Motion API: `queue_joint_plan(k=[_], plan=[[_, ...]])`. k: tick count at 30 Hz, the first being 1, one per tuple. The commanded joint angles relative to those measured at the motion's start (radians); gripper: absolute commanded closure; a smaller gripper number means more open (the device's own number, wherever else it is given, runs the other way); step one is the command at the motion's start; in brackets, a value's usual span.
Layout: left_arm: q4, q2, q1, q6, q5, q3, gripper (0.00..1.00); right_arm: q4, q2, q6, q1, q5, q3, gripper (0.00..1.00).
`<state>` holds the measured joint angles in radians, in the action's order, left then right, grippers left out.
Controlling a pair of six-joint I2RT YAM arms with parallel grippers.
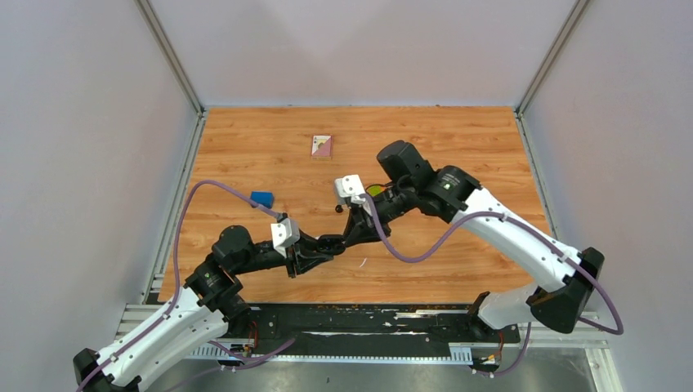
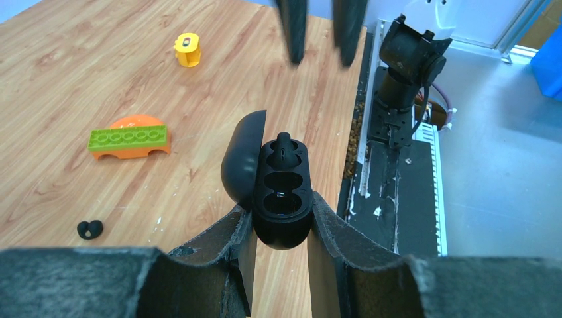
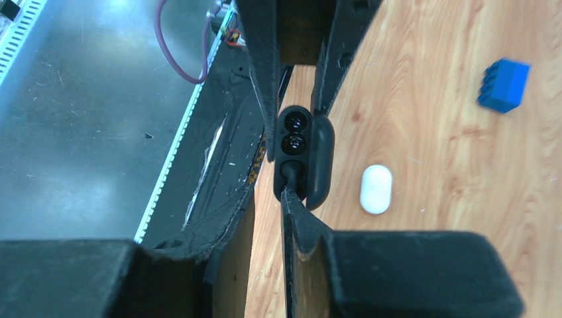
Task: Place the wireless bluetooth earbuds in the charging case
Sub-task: Place the earbud in the charging case, then pick up the earbud from the center of the board.
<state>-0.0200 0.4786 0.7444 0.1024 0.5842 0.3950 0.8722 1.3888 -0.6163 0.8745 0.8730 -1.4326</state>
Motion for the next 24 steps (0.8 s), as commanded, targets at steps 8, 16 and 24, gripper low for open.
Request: queue_joint_plan(k=[8,16,24], plan=[[-0.029,-0.011,-0.008,-0.009,-0.020,0.010,1.00,-0.036,-0.151,-0.064,-0.319,0.163,0.082,0.80],[0.015,-0.107,-0.008,-0.042,-0.149,0.015,1.00,-0.338,-0.008,0.078,-0.432,0.075,0.233,0.81],[0.105,-0.199,-0.009,-0.087,-0.422,0.023,1.00,-0.439,0.152,0.223,-0.280,-0.190,0.255,0.81]])
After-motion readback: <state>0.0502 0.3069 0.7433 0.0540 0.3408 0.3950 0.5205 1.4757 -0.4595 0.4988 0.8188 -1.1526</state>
